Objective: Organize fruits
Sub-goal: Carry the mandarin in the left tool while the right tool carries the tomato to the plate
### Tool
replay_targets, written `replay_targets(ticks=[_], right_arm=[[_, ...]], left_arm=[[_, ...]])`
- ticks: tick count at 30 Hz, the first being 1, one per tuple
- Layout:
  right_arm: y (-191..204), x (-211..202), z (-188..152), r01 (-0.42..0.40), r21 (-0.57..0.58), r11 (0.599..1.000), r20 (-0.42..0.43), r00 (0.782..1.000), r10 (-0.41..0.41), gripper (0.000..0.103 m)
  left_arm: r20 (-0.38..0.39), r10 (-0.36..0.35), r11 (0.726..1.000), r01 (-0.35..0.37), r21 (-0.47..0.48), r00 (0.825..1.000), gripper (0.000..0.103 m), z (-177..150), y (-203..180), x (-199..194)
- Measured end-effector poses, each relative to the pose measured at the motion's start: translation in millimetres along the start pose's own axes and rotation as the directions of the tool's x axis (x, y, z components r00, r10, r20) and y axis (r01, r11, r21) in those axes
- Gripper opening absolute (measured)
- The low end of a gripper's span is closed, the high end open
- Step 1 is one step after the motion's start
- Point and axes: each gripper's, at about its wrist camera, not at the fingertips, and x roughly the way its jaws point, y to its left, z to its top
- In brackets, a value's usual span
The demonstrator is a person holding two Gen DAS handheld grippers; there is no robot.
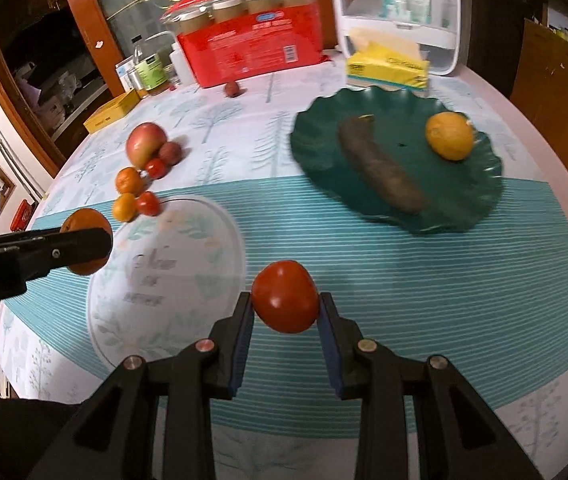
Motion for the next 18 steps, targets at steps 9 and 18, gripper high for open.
replay_targets(ticks=[9,18], right_arm=[[-60.1,-12.2,6.3,0.019,-0.022,1.000,0.008,1.000,-0.019,0.032],[-107.4,-14.3,28.6,0.019,-0.056,0.998,0.037,0.999,-0.017,0.032]], left_arm=[[0.033,-0.012,1.000,0.011,0.017,0.999,0.045,21.3,-62.3,16.1],[0.065,-0.005,0.998,0.001,0.059,0.998,0.045,57.6,-111.1,40.2]])
